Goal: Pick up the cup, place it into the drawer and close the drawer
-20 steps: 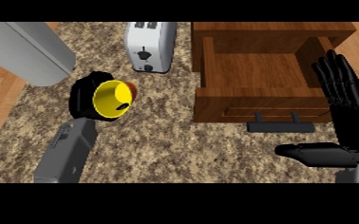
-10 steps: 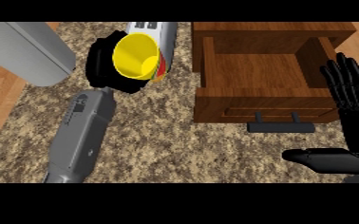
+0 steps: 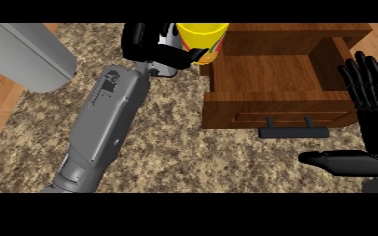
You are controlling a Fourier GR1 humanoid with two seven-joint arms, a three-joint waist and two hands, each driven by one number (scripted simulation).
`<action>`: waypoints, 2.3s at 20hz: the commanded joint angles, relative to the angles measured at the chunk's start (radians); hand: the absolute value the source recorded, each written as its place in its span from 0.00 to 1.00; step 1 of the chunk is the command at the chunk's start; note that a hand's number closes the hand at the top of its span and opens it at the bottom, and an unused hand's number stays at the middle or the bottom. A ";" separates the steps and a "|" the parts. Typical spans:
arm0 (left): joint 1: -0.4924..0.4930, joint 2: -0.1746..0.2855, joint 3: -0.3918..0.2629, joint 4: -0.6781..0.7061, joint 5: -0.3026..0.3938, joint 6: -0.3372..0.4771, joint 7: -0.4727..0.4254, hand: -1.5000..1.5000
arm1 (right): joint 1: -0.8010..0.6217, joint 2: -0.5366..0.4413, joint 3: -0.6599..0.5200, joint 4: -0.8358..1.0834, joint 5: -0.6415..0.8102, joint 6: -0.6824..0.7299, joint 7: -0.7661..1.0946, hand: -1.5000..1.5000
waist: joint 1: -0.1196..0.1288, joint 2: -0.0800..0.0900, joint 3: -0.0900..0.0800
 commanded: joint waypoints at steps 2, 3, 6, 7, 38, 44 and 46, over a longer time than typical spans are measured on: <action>-0.131 -0.004 -0.058 0.139 0.031 0.113 0.005 1.00 | 0.008 0.027 0.020 0.004 0.011 -0.007 -0.026 0.00 | -0.011 0.004 0.000; -0.171 -0.004 -0.104 0.163 0.083 0.158 0.026 1.00 | -0.018 -0.023 -0.023 0.065 -0.029 0.044 -0.056 0.00 | -0.018 0.006 0.000; -0.248 -0.004 -0.113 0.230 0.115 0.169 0.076 1.00 | 0.045 -0.004 -0.009 0.020 -0.024 0.048 -0.057 0.00 | -0.026 0.006 0.000; -0.274 -0.004 -0.059 0.282 0.111 0.136 0.063 1.00 | -0.001 0.024 0.027 -0.002 0.022 -0.010 0.001 0.00 | -0.017 0.007 0.000; -0.328 -0.005 -0.715 0.571 0.400 0.417 0.101 0.00 | -0.097 -0.041 -0.009 0.040 -0.053 0.064 0.018 0.00 | -0.090 0.023 0.001; -0.357 -0.005 -0.680 0.521 0.465 0.434 0.018 0.00 | -0.077 -0.014 -0.029 0.057 -0.171 0.113 -0.004 0.00 | -0.065 0.018 0.001; -0.356 -0.005 -0.663 0.507 0.482 0.433 -0.019 0.00 | -0.055 0.011 0.008 0.035 -0.179 0.120 0.008 0.00 | -0.053 0.014 0.000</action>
